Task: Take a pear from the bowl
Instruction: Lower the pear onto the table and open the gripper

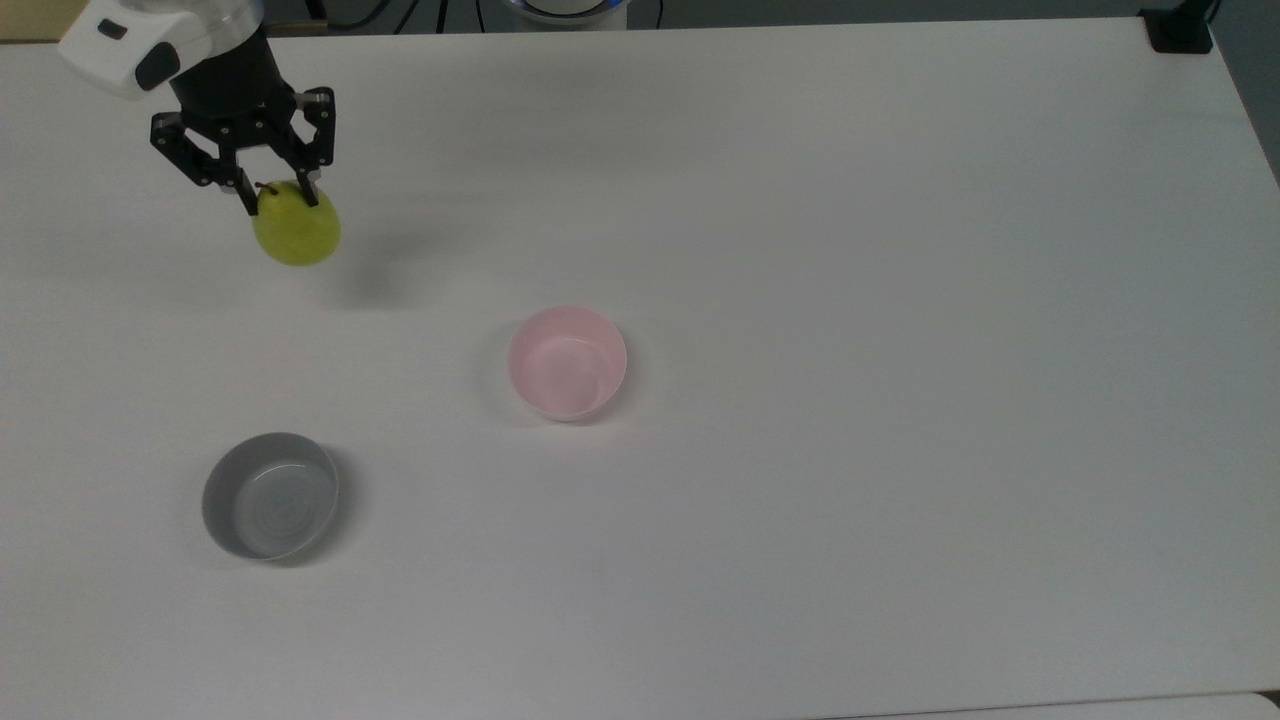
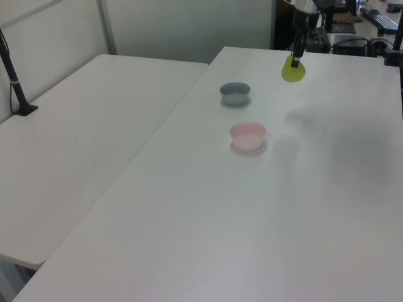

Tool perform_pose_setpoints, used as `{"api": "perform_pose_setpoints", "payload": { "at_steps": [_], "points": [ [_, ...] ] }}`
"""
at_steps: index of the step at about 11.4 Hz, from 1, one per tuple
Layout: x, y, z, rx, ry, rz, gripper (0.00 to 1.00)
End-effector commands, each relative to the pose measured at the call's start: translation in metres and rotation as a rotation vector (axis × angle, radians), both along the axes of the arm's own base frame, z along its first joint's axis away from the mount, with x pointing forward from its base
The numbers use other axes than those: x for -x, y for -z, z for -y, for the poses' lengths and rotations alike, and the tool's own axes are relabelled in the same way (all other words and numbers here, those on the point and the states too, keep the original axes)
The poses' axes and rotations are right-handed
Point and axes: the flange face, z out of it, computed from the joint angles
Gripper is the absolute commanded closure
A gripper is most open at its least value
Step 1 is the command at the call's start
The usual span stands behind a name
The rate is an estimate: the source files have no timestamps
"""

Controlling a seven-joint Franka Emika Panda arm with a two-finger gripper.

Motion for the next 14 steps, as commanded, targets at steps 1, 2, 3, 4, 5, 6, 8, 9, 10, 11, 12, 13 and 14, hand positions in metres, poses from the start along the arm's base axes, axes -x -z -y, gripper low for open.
{"api": "perform_pose_setpoints", "payload": {
  "at_steps": [1,2,3,4,5,6,8,9,10,11,12,13,14],
  "points": [
    [0.020,0.037,0.022,0.026,-0.035,0.038,1.00],
    [0.025,0.051,0.029,0.029,-0.044,0.024,1.00],
    [0.025,0.062,0.040,0.041,-0.049,0.031,1.00],
    [0.030,0.069,0.050,0.047,-0.050,0.027,1.00],
    [0.030,0.084,0.055,0.046,-0.060,0.007,1.00],
    [0.026,0.094,0.057,0.056,-0.058,0.017,1.00],
    [0.023,0.108,0.057,0.056,-0.056,0.010,1.00],
    [0.022,0.113,0.057,0.054,-0.053,0.002,0.99],
    [0.021,0.115,0.057,0.052,-0.052,-0.002,0.91],
    [0.021,0.119,0.057,0.045,-0.047,-0.012,0.71],
    [0.021,0.119,0.057,0.044,-0.046,-0.014,0.53],
    [0.022,0.119,0.057,0.043,-0.041,-0.015,0.37],
    [0.022,0.116,0.057,0.043,-0.040,-0.012,0.20]
  ]
}}
